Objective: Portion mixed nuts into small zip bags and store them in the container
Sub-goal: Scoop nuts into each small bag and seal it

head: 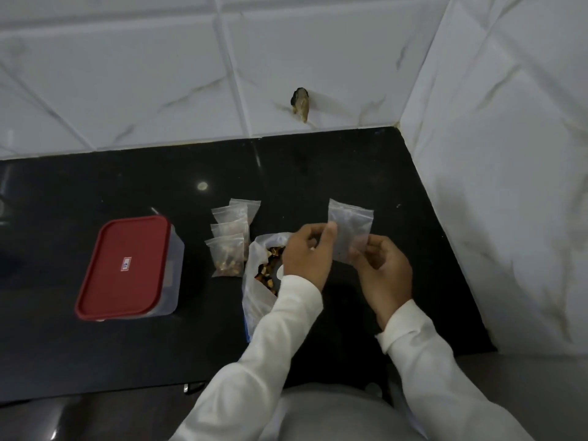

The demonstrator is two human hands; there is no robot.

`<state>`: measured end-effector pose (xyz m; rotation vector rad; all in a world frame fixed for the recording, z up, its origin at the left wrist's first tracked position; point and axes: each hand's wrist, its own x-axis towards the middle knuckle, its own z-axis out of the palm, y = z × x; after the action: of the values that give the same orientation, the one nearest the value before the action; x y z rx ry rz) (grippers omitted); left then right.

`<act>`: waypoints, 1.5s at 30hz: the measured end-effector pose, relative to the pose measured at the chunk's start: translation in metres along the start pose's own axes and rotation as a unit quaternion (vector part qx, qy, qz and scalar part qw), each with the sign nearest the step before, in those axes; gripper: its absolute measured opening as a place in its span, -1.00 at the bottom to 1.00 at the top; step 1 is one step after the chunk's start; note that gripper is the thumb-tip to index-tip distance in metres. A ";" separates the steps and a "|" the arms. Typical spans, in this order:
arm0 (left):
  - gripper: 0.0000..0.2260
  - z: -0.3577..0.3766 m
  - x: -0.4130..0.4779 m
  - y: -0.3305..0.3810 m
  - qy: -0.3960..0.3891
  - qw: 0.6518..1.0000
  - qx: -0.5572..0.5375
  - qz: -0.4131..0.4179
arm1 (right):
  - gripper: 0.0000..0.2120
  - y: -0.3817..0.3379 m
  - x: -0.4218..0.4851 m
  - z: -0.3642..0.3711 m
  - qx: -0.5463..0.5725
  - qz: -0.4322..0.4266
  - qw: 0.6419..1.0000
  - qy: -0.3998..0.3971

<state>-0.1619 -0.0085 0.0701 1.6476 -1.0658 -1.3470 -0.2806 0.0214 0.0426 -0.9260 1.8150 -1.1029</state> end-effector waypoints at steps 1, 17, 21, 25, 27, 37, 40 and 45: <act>-0.77 -0.014 -0.002 0.005 0.011 1.000 -0.014 -0.010 | -0.86 -0.006 -0.009 0.007 -0.032 -0.038 0.999 -0.004; -0.92 -0.161 0.007 -0.023 0.013 1.000 -0.015 0.011 | -0.67 -0.036 -0.074 0.119 -0.194 -0.285 0.938 -0.049; -0.87 -0.182 0.010 -0.032 -0.045 0.996 -0.025 0.072 | -0.77 -0.057 -0.088 0.139 -0.096 -0.281 0.952 -0.071; -0.67 -0.189 0.010 -0.034 -0.095 0.989 -0.116 0.006 | -0.80 -0.059 -0.091 0.157 -0.110 -0.253 0.959 -0.062; -0.63 -0.189 0.010 -0.036 -0.103 0.987 -0.120 -0.028 | -0.81 -0.056 -0.092 0.162 -0.125 -0.232 0.964 -0.041; -0.66 -0.187 0.014 -0.062 -0.107 0.992 -0.072 -0.003 | -0.94 -0.049 -0.092 0.166 -0.159 -0.150 0.975 -0.034; -0.84 -0.188 0.013 -0.060 -0.104 0.992 -0.065 0.023 | -0.82 -0.052 -0.091 0.164 -0.115 -0.124 0.983 -0.077; -0.89 -0.195 0.012 -0.055 -0.022 0.981 0.107 0.158 | -0.96 -0.054 -0.088 0.160 -0.048 -0.110 0.989 -0.090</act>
<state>0.0390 0.0088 0.0491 1.5227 -1.4718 -1.0948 -0.0913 0.0263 0.0670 -1.2674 1.6579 -1.0342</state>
